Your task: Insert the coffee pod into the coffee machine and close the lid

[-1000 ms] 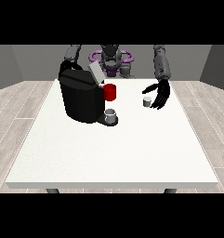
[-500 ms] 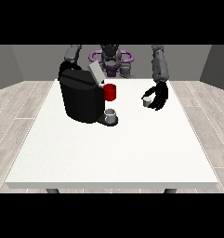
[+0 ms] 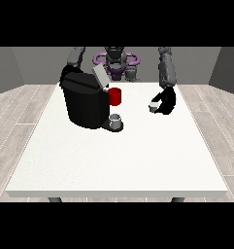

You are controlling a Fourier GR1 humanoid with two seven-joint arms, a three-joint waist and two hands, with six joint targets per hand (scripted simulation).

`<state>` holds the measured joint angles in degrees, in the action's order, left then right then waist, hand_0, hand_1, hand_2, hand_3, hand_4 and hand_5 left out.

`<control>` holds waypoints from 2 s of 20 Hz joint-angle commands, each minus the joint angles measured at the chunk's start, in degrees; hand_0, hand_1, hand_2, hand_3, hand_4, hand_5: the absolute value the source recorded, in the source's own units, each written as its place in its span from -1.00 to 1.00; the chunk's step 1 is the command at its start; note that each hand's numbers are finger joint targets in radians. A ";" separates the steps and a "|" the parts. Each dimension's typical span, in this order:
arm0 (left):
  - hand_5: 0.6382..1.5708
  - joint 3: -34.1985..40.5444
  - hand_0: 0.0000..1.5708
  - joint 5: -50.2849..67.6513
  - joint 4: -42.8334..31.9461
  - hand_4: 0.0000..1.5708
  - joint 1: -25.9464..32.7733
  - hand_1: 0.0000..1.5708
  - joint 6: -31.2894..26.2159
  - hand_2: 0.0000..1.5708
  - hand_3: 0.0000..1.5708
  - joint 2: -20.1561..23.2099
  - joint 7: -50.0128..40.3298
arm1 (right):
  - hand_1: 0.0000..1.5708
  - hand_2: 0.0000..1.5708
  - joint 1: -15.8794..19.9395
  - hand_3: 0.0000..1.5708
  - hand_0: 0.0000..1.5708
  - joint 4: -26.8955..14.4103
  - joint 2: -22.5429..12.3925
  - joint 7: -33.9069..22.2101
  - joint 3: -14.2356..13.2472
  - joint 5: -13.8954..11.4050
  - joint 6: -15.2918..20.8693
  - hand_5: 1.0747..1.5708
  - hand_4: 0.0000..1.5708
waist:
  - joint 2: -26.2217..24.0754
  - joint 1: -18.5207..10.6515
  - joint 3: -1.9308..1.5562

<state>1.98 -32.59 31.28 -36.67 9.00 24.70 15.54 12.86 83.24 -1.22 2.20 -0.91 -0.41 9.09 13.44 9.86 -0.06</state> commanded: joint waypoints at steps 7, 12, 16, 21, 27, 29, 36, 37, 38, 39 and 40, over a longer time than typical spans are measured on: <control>1.00 -0.74 0.88 -0.94 1.20 -0.20 -4.03 0.88 -2.90 0.87 0.79 -1.75 4.68 | -1.00 -1.00 0.78 -1.00 -1.00 -1.86 -0.75 -3.30 -1.01 0.86 -0.42 1.00 -0.47 | -3.25 -0.85 0.06; 1.00 -1.50 0.68 -1.16 4.12 -0.26 -8.50 0.68 -9.42 0.76 0.72 -0.79 1.22 | -1.00 -1.00 -2.13 -1.00 -1.00 -8.49 0.78 5.35 -2.20 1.37 -0.78 1.00 -0.45 | -5.10 -1.66 0.03; 1.00 -1.58 0.60 -1.03 6.29 -0.31 -13.23 0.60 -13.60 0.69 0.64 0.26 0.34 | -1.00 -1.00 0.97 -1.00 -1.00 -10.85 1.09 3.14 -2.54 1.20 0.37 1.00 -0.36 | -5.48 -2.68 0.03; 1.00 -1.36 0.57 -1.62 7.44 -0.27 -14.82 0.57 -15.00 0.68 0.64 -1.47 -3.20 | -1.00 -1.00 1.65 -1.00 -1.00 -11.62 0.26 3.91 -2.90 2.52 -1.14 1.00 -0.36 | -7.01 -1.50 0.04; 1.00 1.38 0.60 -1.30 6.54 -0.32 -16.73 0.60 -15.66 0.69 0.63 0.29 -3.51 | -1.00 -1.00 1.88 -1.00 -1.00 -9.18 -0.13 2.83 -1.75 2.41 -2.08 1.00 -0.37 | -5.72 0.96 0.06; 1.00 1.69 0.29 -1.86 6.15 -0.31 -18.76 0.29 -13.62 0.53 0.56 -0.10 -4.84 | -1.00 -1.00 1.28 -1.00 -1.00 -6.81 1.14 0.99 1.69 2.20 -1.25 1.00 -0.40 | -6.18 3.64 0.07; 1.00 5.49 0.58 -0.44 4.63 -0.39 -26.36 0.58 -17.09 0.61 0.53 4.86 -7.19 | -1.00 -1.00 3.61 -1.00 -1.00 -4.18 1.17 1.80 4.15 2.10 0.04 1.00 -0.34 | -2.35 6.04 0.07; 1.00 5.14 0.60 0.05 5.94 -0.40 -27.09 0.60 -16.40 0.64 0.55 2.06 -7.84 | -1.00 -1.00 5.42 -1.00 -1.00 -6.07 0.04 2.82 0.40 1.74 -1.43 1.00 -0.33 | -1.63 6.00 0.06; 1.00 6.11 0.63 -0.23 4.78 -0.39 -26.92 0.63 -16.24 0.70 0.62 5.40 -5.02 | -1.00 -1.00 4.46 -1.00 -1.00 -3.85 1.17 1.89 3.31 0.28 -1.42 1.00 -0.37 | -0.04 6.85 0.07; 1.00 4.24 0.60 -1.06 5.90 -0.38 -26.23 0.60 -15.88 0.68 0.60 1.54 -7.77 | -1.00 -1.00 4.36 -1.00 -1.00 -5.39 -0.69 -0.41 1.00 0.98 -1.28 1.00 -0.35 | -3.17 6.07 0.06; 1.00 3.42 0.61 -1.36 6.58 -0.34 -28.31 0.61 -17.32 0.68 0.59 0.54 -10.27 | -1.00 -1.00 6.71 -1.00 -1.00 -6.79 -1.68 -0.01 -0.97 2.32 -2.02 1.00 -0.37 | -3.63 5.43 0.04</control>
<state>6.17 -33.35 37.25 -62.45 -7.36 26.71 7.93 17.30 77.00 -1.36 3.51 -0.12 1.22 7.43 10.35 15.22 0.00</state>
